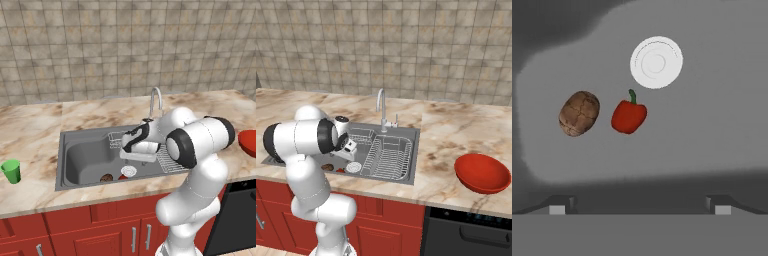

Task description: Remove the bell pepper and potato from the sink. Then move the bowl and cup from the counter to the sink for washing.

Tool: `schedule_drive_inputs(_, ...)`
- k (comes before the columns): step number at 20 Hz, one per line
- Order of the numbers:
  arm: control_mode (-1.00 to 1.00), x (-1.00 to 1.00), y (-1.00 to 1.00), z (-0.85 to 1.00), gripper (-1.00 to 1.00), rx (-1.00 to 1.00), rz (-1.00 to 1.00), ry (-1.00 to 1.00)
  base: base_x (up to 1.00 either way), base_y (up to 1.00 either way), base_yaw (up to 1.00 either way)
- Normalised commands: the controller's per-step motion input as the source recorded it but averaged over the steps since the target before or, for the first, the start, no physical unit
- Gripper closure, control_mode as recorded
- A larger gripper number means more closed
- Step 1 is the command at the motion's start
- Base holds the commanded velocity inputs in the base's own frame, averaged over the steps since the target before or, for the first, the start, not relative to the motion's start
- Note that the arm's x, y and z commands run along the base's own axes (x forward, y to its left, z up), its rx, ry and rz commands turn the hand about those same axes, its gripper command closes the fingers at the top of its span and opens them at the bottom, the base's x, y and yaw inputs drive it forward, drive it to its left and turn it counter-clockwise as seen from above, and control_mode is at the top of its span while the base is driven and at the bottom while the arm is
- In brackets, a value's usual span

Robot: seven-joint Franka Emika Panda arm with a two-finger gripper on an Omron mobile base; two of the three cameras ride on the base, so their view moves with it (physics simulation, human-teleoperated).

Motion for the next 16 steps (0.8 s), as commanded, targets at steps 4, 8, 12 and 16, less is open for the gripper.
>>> schedule_drive_inputs(4, -1.0, 0.0, 0.12, -0.06, -1.0, -0.05, -0.13, 0.0, 0.0, 0.0, 0.0)
schedule_drive_inputs(8, -1.0, 0.0, 0.06, -0.07, -1.0, -0.1, -0.1, 0.0, 0.0, 0.0, 0.0)
schedule_drive_inputs(12, -1.0, 0.0, 0.1, -0.06, -1.0, -0.11, -0.07, 0.0, 0.0, 0.0, 0.0)
schedule_drive_inputs(16, -1.0, 0.0, 0.17, -0.02, -1.0, -0.11, -0.02, 0.0, 0.0, 0.0, 0.0)
